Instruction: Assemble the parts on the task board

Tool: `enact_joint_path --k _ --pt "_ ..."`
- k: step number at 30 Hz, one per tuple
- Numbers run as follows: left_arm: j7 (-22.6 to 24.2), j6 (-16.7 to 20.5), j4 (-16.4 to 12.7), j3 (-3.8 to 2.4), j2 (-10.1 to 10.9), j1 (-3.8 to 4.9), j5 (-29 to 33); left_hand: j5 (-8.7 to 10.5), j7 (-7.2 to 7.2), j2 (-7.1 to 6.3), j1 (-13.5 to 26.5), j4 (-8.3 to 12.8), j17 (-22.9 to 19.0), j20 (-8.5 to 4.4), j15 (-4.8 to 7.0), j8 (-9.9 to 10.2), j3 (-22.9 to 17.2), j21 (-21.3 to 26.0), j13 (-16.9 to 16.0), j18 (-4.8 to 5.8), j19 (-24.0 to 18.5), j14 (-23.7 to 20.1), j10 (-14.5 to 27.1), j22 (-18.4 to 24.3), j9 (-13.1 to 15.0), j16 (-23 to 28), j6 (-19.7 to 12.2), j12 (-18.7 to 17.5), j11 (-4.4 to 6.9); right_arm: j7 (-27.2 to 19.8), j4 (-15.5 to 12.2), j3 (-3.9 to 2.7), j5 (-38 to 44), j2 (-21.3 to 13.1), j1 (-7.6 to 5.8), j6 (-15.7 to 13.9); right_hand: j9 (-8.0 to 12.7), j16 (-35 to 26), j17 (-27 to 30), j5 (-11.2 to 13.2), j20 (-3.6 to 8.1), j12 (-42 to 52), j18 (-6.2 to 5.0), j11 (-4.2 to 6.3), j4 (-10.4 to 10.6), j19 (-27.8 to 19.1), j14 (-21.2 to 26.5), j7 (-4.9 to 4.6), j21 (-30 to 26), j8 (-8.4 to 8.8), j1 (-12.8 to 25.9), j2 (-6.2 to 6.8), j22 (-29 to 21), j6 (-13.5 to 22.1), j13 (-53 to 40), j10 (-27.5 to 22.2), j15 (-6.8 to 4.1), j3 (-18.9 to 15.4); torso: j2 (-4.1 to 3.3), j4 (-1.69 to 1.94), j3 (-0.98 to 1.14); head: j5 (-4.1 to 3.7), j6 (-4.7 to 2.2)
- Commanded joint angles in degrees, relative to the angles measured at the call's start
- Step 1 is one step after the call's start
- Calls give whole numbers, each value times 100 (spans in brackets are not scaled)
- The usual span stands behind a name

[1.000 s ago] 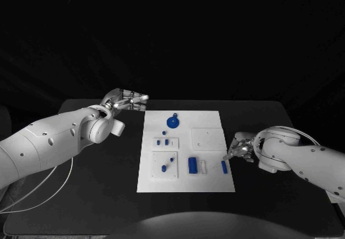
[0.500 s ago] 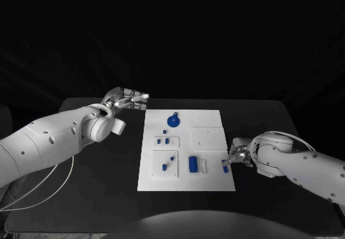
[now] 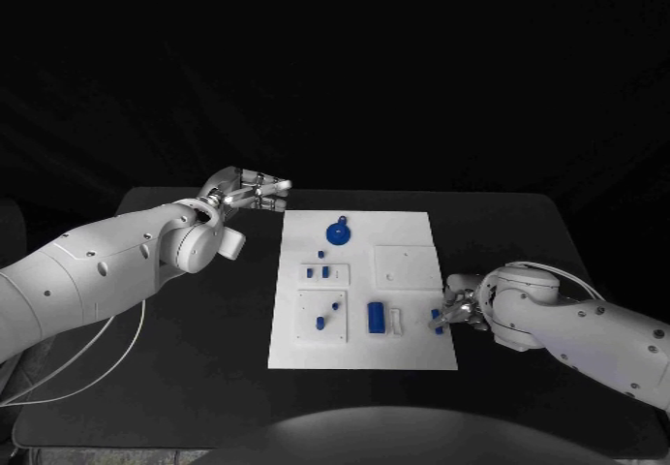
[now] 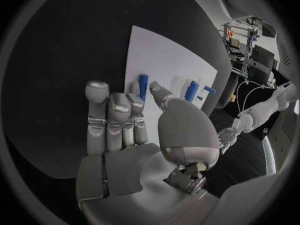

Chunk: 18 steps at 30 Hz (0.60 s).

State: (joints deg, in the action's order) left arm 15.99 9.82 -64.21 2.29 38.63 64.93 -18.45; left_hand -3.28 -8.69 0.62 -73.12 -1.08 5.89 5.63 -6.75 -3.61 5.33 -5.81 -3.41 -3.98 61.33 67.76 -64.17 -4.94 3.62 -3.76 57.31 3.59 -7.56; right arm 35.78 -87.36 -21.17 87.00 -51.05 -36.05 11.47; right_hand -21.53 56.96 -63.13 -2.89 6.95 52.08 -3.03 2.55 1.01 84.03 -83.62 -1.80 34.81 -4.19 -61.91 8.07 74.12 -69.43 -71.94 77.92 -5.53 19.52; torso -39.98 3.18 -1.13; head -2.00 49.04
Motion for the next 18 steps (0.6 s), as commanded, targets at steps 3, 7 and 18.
enact_joint_path --k 3,7,18 --pt "59 -72 -13 -2 -8 -1 24 7 0 43 -21 -14 5 27 9 -5 -13 -27 -5 44 -10 -35 28 6 5 26 -16 -24 -5 116 83 64 267 82 63 22 -2 -19 -8 12 1 -31 39 26 -105 288 -7 25 -13 49 -79 -46 11 3 -16 28 0 115 -1 1 3 6 7" --pt "56 -76 -13 -2 -11 -1 24 5 -1 47 -15 -22 6 28 8 -4 -12 -30 -6 44 -12 -37 28 9 5 25 -23 -23 -6 140 142 95 368 150 74 -86 -22 -21 -13 6 6 -24 43 31 -271 289 -10 26 -8 52 -118 -110 14 21 -28 29 -5 266 0 4 -1 9 5" --pt "33 -91 -13 -1 -13 -1 24 6 -7 45 1 -35 5 30 7 -4 -8 -30 -5 44 -15 -40 33 11 5 26 -40 -24 -11 174 294 211 485 279 81 -257 -28 -7 5 -554 -26 -18 -10 -20 -919 290 -3 -75 16 59 35 -282 23 314 -23 -61 22 508 4 5 -8 37 15"
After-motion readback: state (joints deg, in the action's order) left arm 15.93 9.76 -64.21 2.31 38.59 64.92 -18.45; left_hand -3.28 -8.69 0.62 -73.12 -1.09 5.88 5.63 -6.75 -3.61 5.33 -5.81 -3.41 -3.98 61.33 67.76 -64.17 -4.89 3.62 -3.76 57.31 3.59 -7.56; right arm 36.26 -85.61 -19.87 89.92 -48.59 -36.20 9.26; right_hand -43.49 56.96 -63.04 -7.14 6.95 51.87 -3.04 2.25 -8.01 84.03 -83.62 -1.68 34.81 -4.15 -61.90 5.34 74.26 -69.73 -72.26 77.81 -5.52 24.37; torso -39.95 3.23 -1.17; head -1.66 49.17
